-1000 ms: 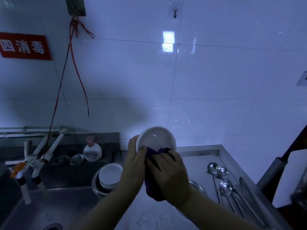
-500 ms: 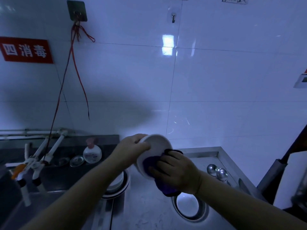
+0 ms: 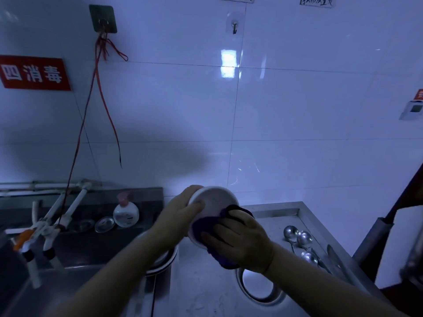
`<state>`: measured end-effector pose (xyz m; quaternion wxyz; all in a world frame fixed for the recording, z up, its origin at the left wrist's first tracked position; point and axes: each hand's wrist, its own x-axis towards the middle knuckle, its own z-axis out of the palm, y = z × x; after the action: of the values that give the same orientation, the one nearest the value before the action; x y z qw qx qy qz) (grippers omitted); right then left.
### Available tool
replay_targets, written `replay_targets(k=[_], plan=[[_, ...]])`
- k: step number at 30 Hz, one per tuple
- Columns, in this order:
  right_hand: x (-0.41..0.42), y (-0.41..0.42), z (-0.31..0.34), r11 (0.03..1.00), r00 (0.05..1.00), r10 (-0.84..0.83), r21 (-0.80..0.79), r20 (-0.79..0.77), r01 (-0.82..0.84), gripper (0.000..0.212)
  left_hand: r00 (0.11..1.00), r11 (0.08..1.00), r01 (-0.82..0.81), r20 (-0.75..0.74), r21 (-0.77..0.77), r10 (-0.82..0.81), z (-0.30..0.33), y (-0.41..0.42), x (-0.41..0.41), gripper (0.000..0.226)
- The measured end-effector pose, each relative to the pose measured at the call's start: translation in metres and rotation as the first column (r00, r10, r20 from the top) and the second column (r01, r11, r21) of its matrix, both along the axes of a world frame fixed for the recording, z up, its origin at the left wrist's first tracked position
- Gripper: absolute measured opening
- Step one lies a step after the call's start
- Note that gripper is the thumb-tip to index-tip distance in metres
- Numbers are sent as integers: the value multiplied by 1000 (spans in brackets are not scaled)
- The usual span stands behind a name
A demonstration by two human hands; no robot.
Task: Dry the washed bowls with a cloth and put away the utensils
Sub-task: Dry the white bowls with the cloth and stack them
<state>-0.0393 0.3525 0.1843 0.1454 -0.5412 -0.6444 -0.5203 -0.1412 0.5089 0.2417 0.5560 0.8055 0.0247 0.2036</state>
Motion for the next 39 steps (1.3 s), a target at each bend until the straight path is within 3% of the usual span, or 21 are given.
replay_targets(k=[2,4,7,10,12,14,18,21,23,26,28,30,32,36,39], plan=[[3,-3,2,997,998,56,-57,28,-55,10,975,988,140,-181,69,-126,15,13,1,28],[2,-3,3,994,997,71,-81,3,-70,9,967,988,151,-215,39,-140,22,15,0,29],[-4,1,9,999,996,-53,0,-74,53,10,998,992,-61,-22,-114,59,4,-5,-1,35],[-18,11,9,982,965,-140,94,-222,164,19,960,958,-203,153,-203,236,-23,-37,1,34],[-30,17,4,978,941,-140,106,-309,180,25,937,938,-229,203,-260,285,-24,-42,2,29],[-35,18,-1,982,936,-113,107,-334,156,27,944,951,-164,239,-262,228,-19,-38,3,33],[-15,2,0,999,991,-34,20,-132,37,29,969,995,-26,244,-96,49,-5,-26,-2,28],[5,-10,4,990,997,66,-130,46,-60,19,993,992,116,20,52,-118,10,-11,-2,35],[13,-14,8,978,991,96,-196,92,-76,16,978,982,177,-120,61,-169,17,-4,-1,39],[10,-8,14,996,998,-11,-88,68,17,13,1000,987,1,20,-160,2,11,-15,-1,35],[1,1,14,997,996,-77,23,-33,78,15,980,946,-100,131,-309,147,-6,-35,0,32],[-8,8,11,993,988,-96,59,-123,104,17,946,915,-173,196,-364,257,-21,-49,1,33],[-14,9,4,992,982,-112,39,-151,120,20,931,924,-203,227,-325,285,-25,-49,2,27],[-6,0,4,999,997,-46,-20,-62,45,20,966,981,-86,225,-172,124,-14,-31,2,27],[9,-9,9,991,996,64,-122,64,-56,12,1000,998,-2,6,63,2,6,-15,4,36]])
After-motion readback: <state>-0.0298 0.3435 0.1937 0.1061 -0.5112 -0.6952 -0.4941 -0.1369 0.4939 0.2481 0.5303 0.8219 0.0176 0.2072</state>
